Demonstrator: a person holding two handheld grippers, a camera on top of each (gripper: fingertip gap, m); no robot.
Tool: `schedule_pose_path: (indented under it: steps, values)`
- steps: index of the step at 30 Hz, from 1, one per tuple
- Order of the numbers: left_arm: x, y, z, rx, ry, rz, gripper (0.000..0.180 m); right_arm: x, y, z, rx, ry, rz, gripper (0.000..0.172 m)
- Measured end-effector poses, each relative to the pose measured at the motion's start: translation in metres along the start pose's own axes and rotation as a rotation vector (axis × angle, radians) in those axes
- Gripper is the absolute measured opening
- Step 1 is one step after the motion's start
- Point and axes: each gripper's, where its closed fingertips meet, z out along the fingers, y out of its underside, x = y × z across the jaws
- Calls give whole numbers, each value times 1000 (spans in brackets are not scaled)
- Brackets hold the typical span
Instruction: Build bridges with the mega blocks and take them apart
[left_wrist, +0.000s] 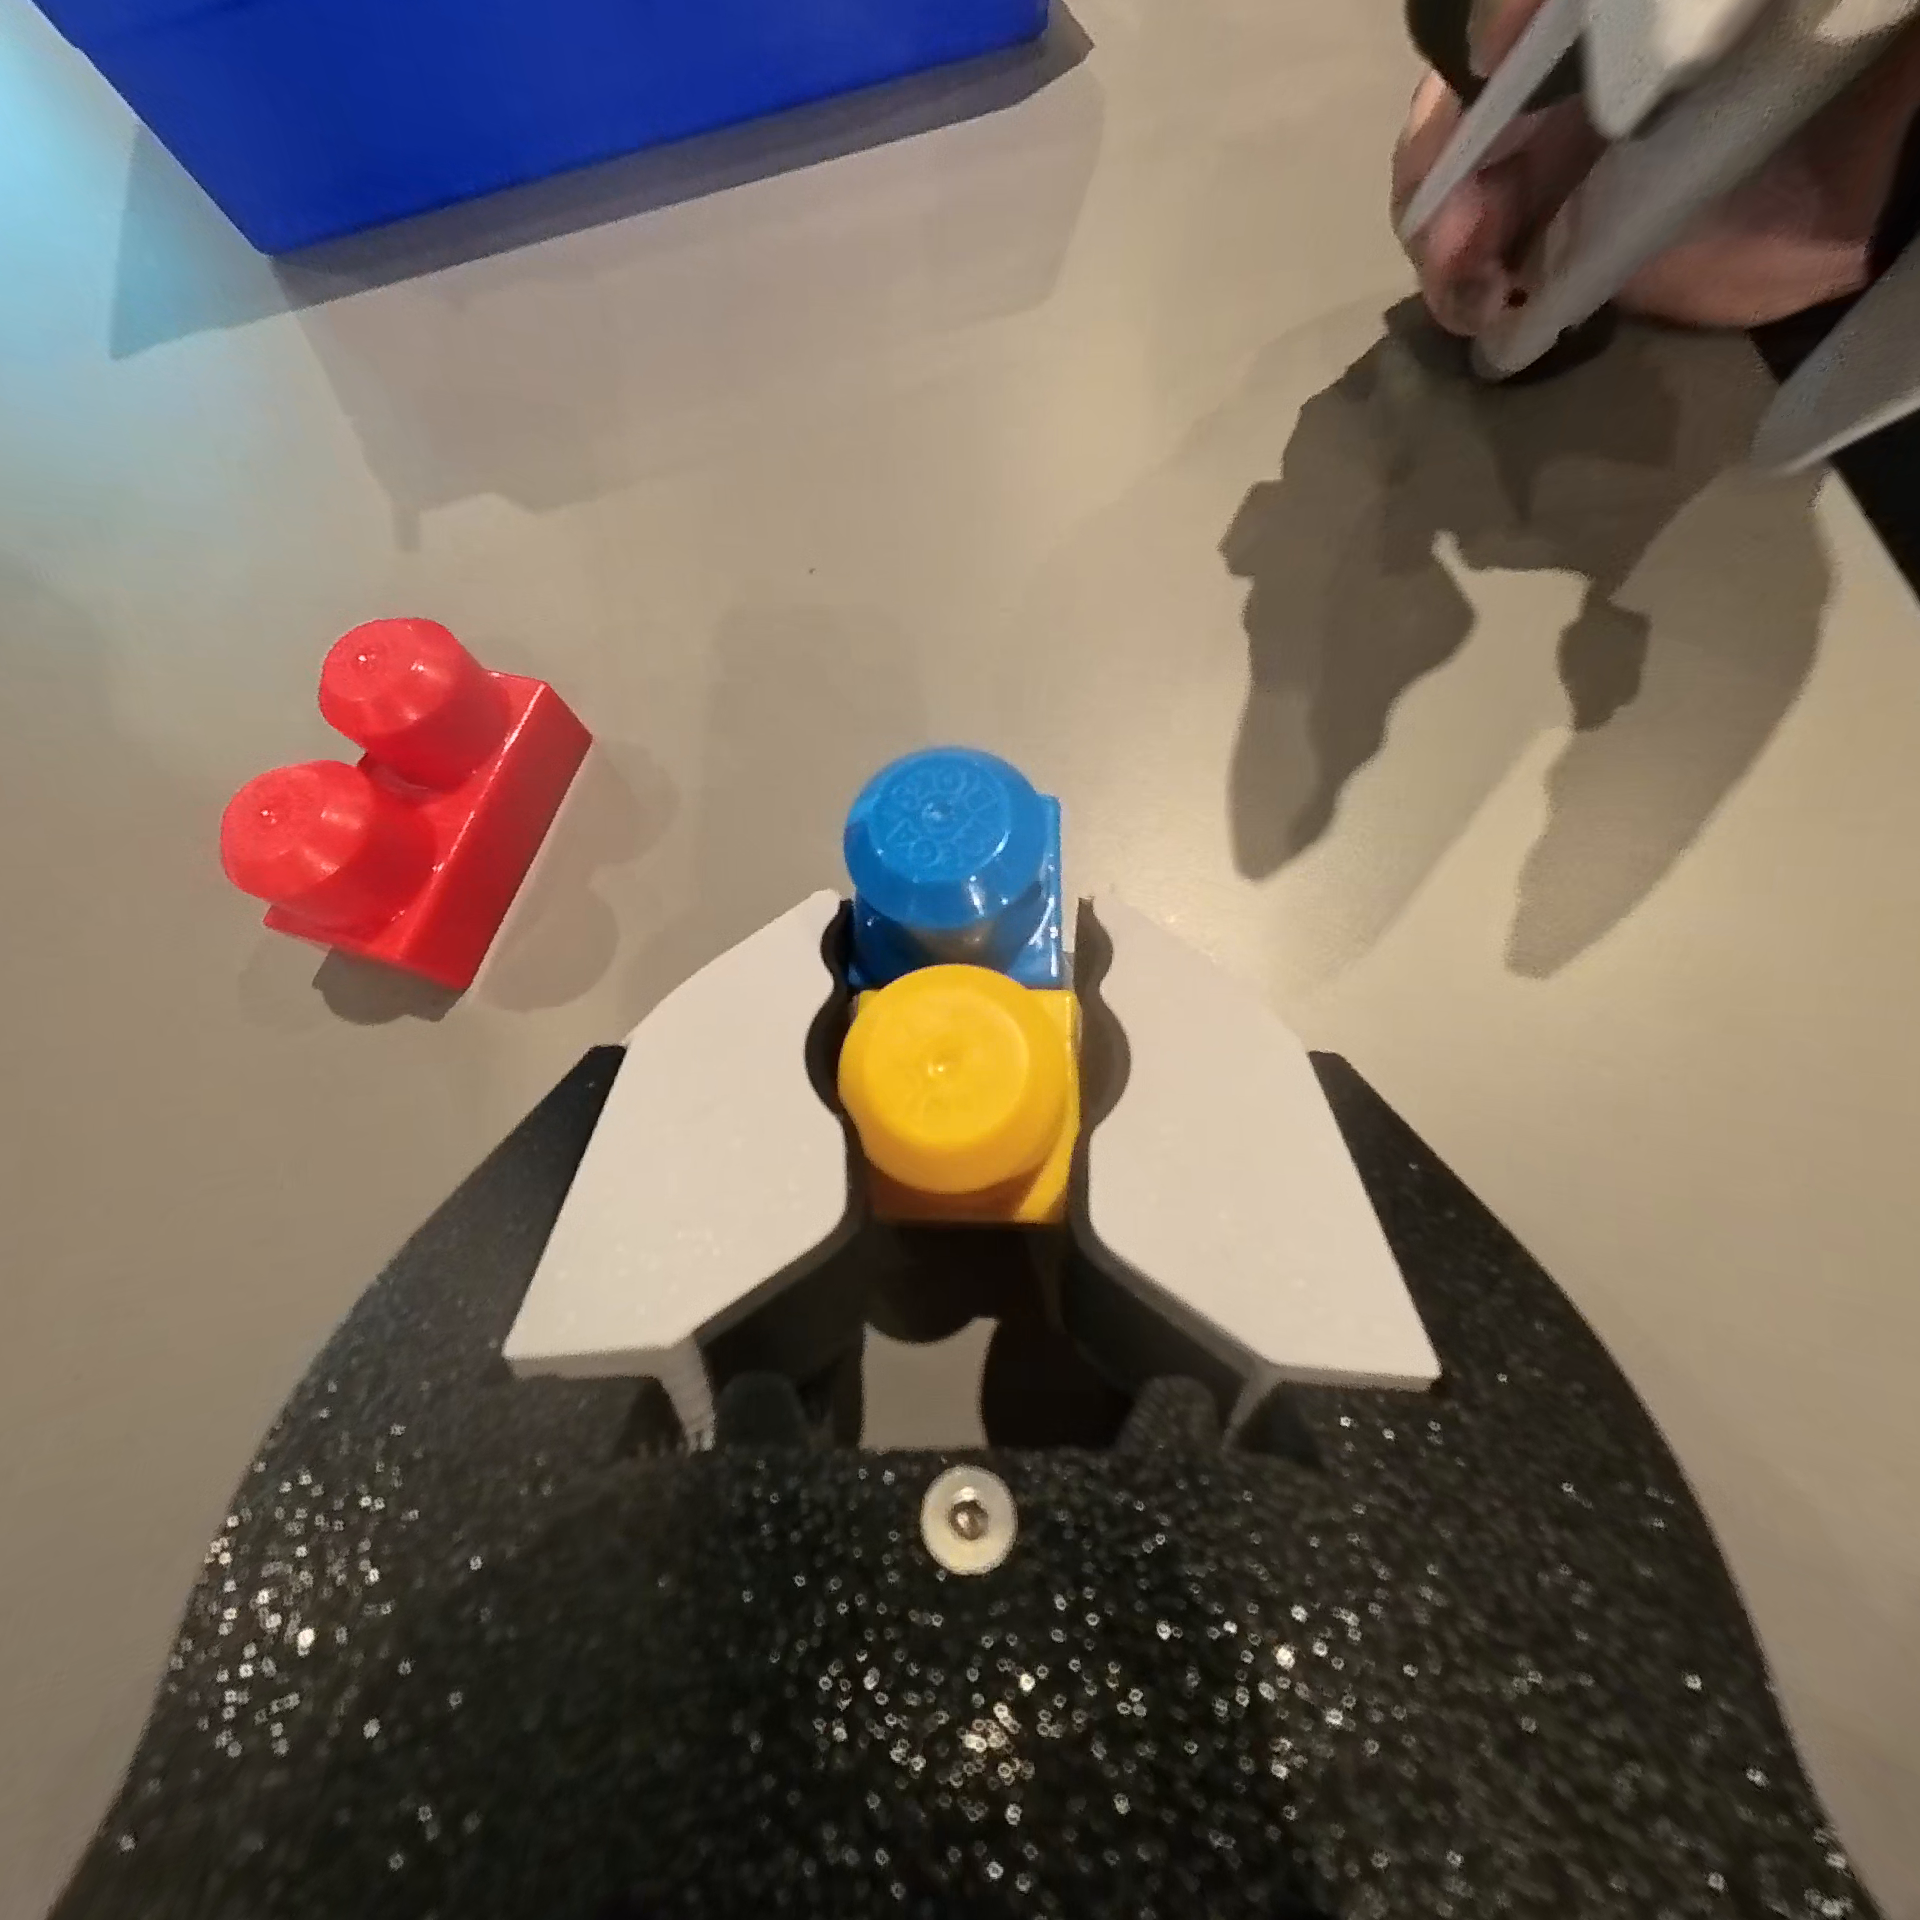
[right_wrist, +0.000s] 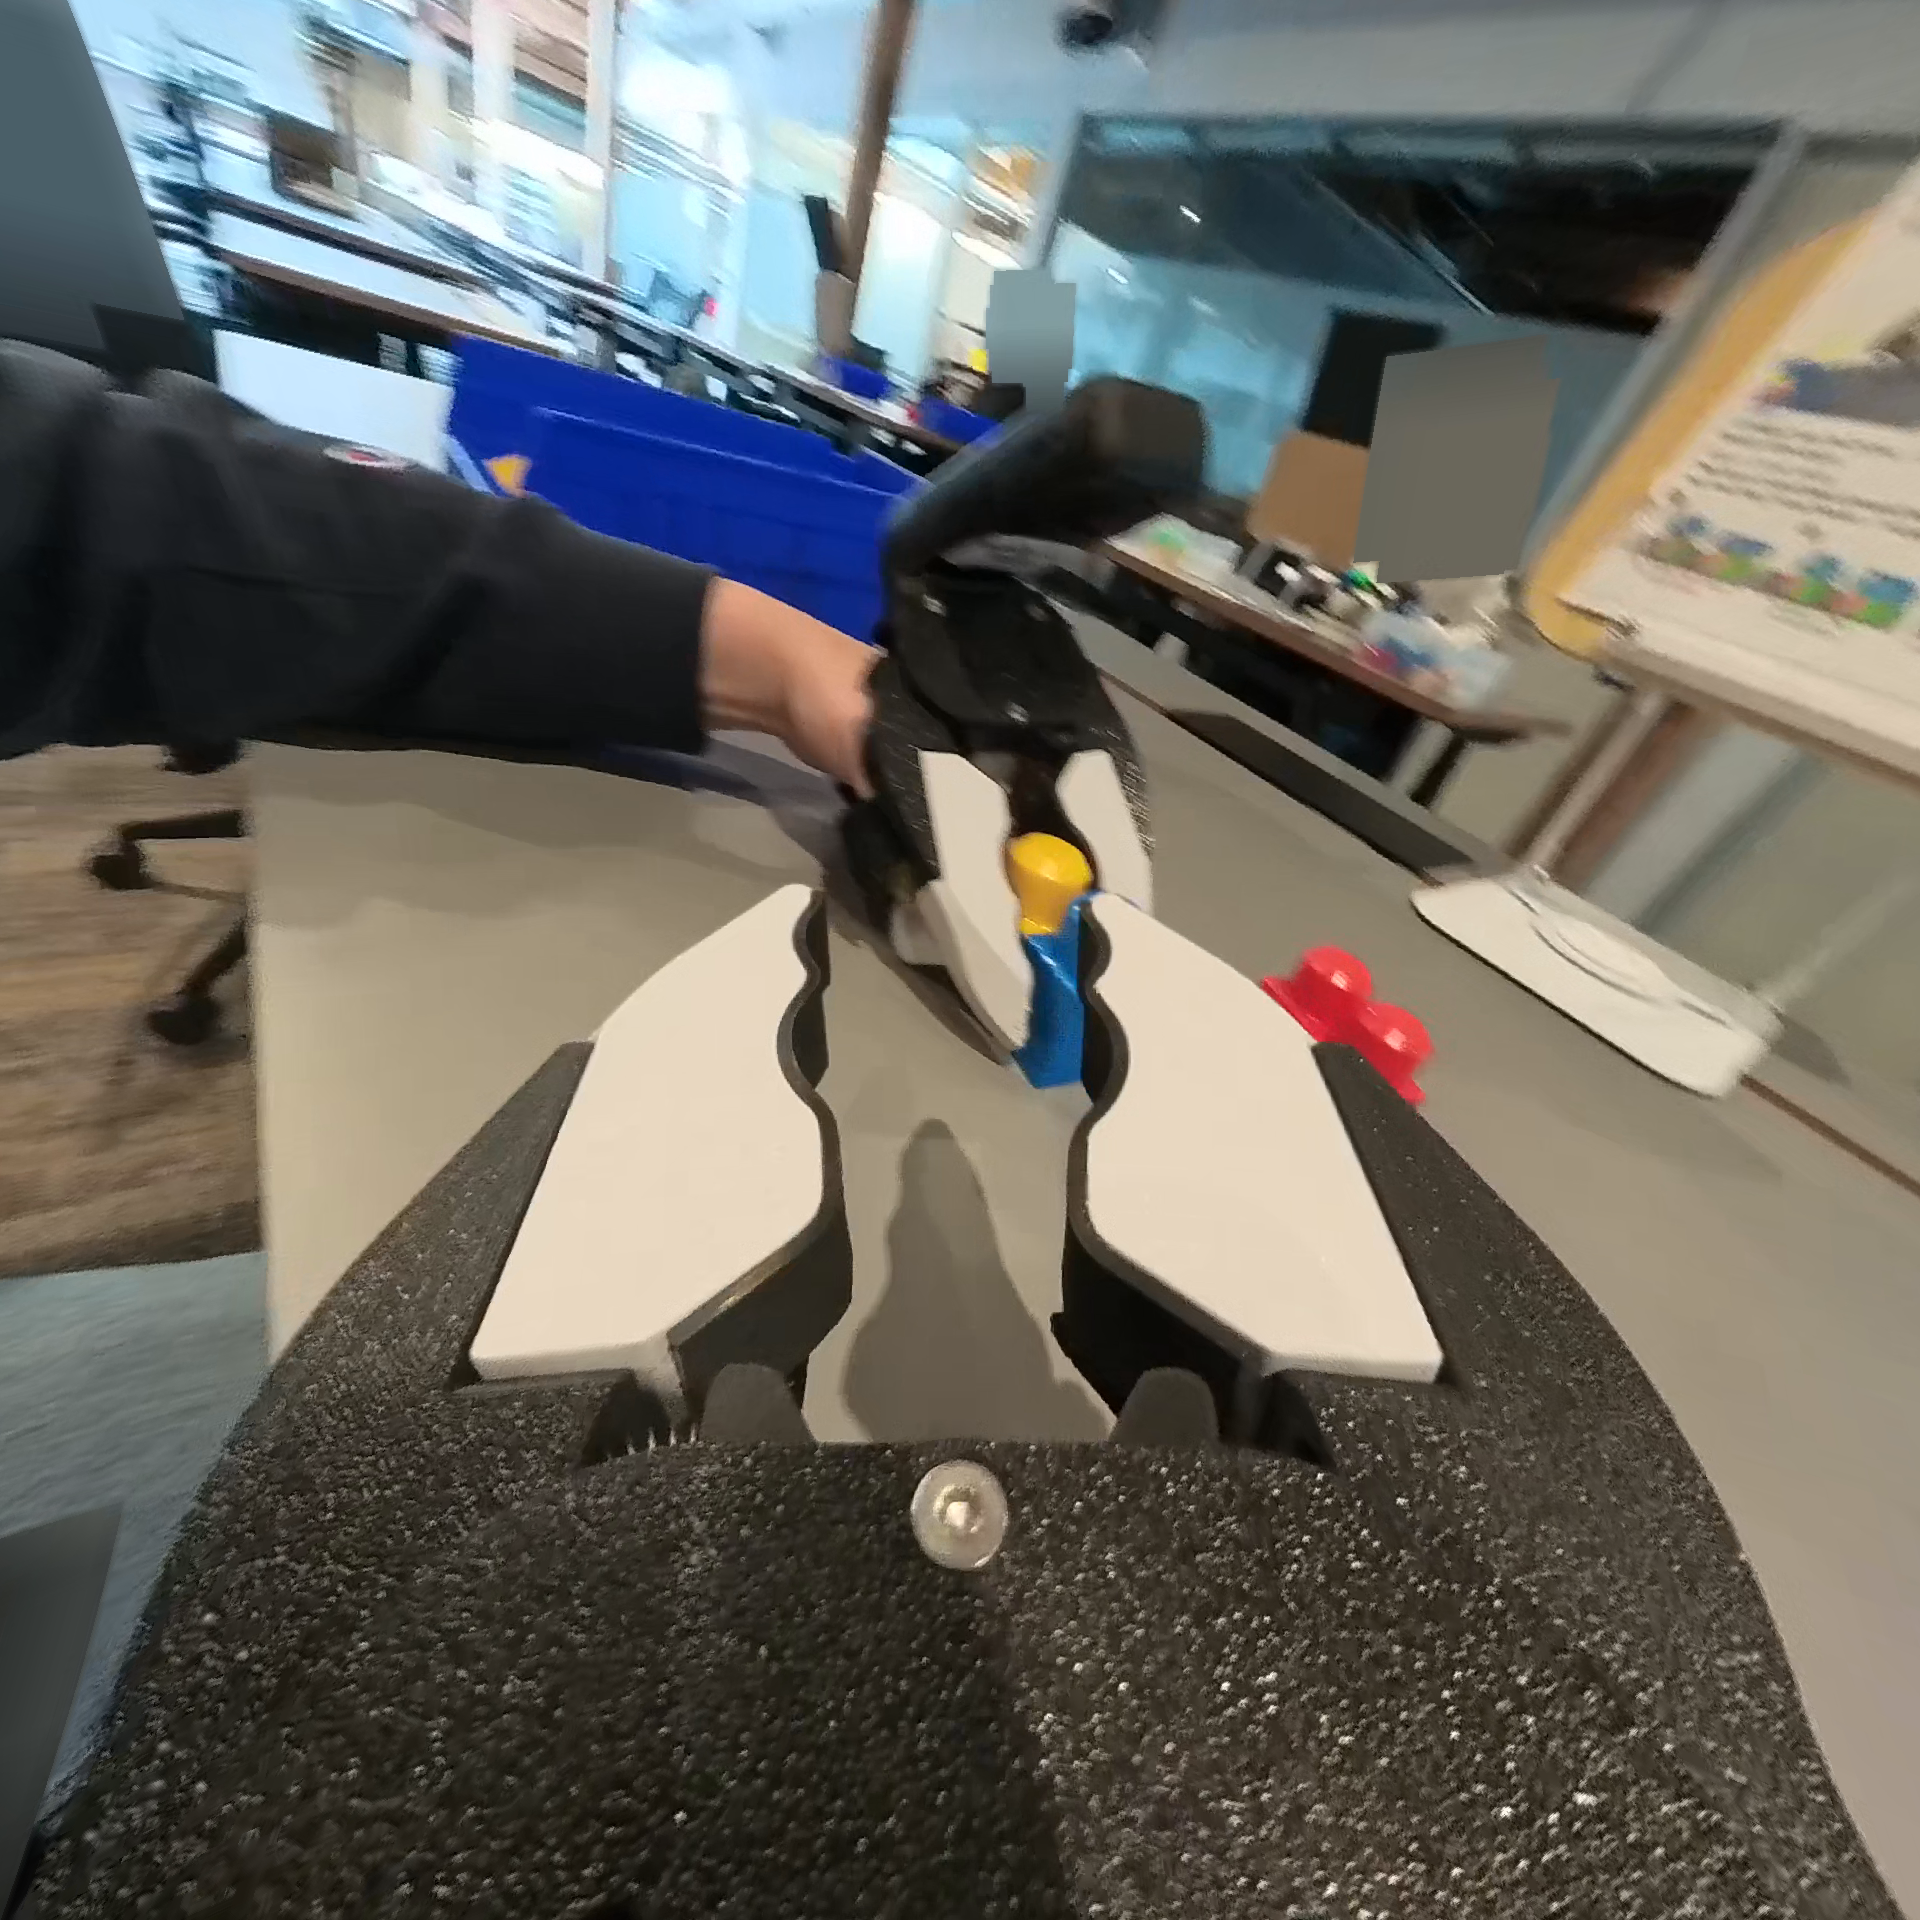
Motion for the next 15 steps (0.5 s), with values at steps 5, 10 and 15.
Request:
schedule_pose_path:
  steps: [5,10,15]
  values:
    - [1,0,0,1,-4,6,39,9,5,-1,-16,48,16,45]
    - [2,0,0,0,-5,24,38,15,8,0,-6,60,28,45]
    - [2,1,-2,-9,-5,22,38,17,4,-2,13,69,38,44]
